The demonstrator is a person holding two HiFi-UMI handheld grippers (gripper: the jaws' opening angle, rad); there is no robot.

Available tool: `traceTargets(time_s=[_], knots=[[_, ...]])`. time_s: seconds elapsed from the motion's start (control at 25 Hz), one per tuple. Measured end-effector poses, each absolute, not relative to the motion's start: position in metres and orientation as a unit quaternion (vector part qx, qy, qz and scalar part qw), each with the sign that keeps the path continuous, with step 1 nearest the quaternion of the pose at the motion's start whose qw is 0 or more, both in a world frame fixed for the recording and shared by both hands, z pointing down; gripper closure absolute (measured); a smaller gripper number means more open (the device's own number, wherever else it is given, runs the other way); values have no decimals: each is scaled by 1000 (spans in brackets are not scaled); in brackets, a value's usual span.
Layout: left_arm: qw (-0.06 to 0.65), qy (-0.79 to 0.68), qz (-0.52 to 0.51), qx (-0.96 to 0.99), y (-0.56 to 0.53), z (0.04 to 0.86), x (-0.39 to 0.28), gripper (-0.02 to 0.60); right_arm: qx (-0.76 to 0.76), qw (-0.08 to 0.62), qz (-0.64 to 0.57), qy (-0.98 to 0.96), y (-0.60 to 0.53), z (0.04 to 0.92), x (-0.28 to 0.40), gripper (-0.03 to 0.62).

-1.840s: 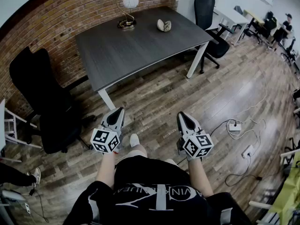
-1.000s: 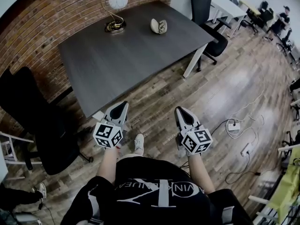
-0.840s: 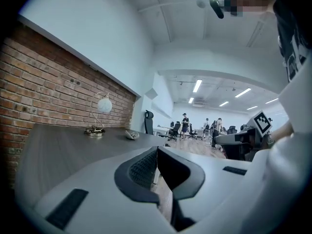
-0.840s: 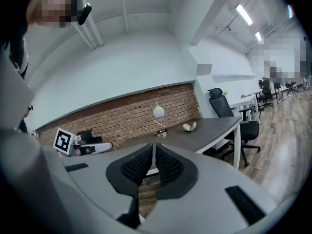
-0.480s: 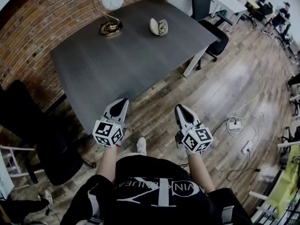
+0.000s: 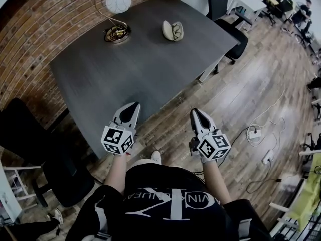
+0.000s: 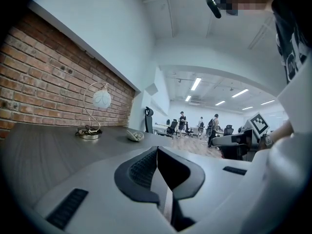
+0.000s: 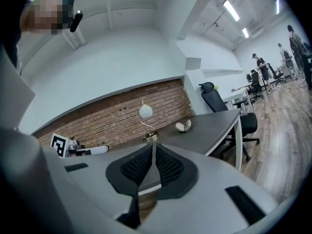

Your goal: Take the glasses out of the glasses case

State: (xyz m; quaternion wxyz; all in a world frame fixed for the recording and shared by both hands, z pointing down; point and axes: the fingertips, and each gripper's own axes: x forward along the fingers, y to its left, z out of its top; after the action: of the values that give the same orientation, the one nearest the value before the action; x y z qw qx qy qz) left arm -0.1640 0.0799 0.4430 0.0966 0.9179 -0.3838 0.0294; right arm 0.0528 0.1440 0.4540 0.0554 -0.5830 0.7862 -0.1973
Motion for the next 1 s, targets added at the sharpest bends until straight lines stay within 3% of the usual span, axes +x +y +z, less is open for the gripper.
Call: traceTargets(time_s=[1.0], knots=[[107,-392,28,913,-17,457,-143,565,-572,66,-210,790,31,467,67,553]])
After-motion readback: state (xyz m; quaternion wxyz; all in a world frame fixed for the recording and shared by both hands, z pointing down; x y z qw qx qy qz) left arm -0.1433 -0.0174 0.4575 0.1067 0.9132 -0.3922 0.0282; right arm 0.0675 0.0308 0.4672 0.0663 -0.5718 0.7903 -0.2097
